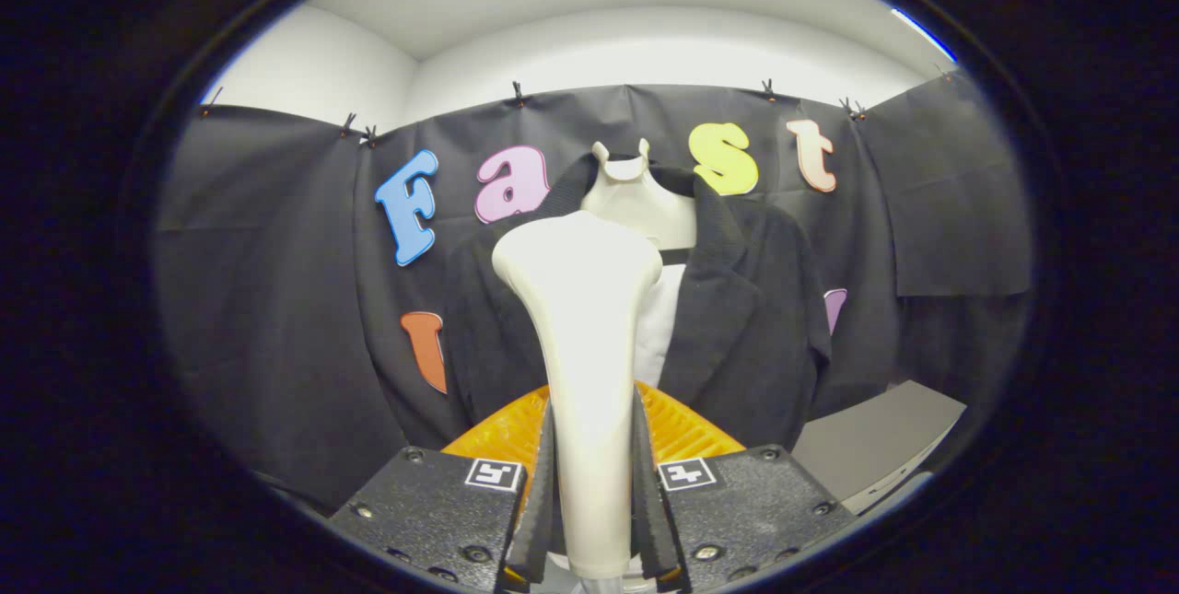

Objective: Iron the clothes twice with a garment steamer, once on the left side and once on the right side.

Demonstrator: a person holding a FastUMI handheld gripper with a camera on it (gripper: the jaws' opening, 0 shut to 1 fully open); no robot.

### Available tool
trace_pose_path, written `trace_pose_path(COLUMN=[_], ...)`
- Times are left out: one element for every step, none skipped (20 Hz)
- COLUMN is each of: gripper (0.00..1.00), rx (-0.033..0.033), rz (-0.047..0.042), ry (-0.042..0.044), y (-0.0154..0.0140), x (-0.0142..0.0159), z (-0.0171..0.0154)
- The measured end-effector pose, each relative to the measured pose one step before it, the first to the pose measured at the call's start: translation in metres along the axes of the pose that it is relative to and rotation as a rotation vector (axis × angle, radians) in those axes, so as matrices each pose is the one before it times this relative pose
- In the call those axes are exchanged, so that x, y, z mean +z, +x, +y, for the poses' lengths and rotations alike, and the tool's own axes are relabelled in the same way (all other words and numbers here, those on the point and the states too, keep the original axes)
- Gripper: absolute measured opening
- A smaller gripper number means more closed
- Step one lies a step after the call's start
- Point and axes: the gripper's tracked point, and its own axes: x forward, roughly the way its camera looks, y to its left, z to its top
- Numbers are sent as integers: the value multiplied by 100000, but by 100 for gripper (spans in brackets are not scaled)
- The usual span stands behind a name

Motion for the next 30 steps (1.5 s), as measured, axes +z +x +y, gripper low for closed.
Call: trace_pose_path(gripper=[40,40,40,40,40,40,40,40,40,41,41,41,41,40,41,41,41,41,41,41,40,40,40,40,40,40,40,40,40,41], rx=[18,353,-765,-1674,-1304,105,210,-1041,-1235,-418,73,-276,-361,159,59,-138,-18,261,-4,-278,-106,-14,-203,-382,-116,-2,-42,-131,122,-65], rz=[187,-61,-1001,-606,713,620,-20,-69,688,1898,1753,1481,871,691,756,959,1426,1401,1248,990,758,895,834,185,232,557,639,450,335,348], ry=[-452,341,607,-1251,-1729,-622,-1213,-1904,-1651,-163,499,-262,-690,-987,-686,-403,-211,-157,-695,-643,239,-167,-357,-969,-1015,-827,-518,-479,-233,-219], y=[325,158,199,341,433,298,316,301,302,125,121,117,131,60,82,-4,30,13,172,47,84,13,109,55,60,226,280,65,49,11], x=[365,312,397,146,-341,-305,-331,-330,-761,-904,-904,-742,-691,-560,-778,-708,-871,-850,-802,-750,-727,-699,-687,-453,-479,-438,-621,-500,-479,-380], z=[690,696,443,348,435,625,675,163,-179,-25,44,26,-13,176,125,16,34,93,146,-7,-132,70,29,11,155,162,12,73,76,-38])
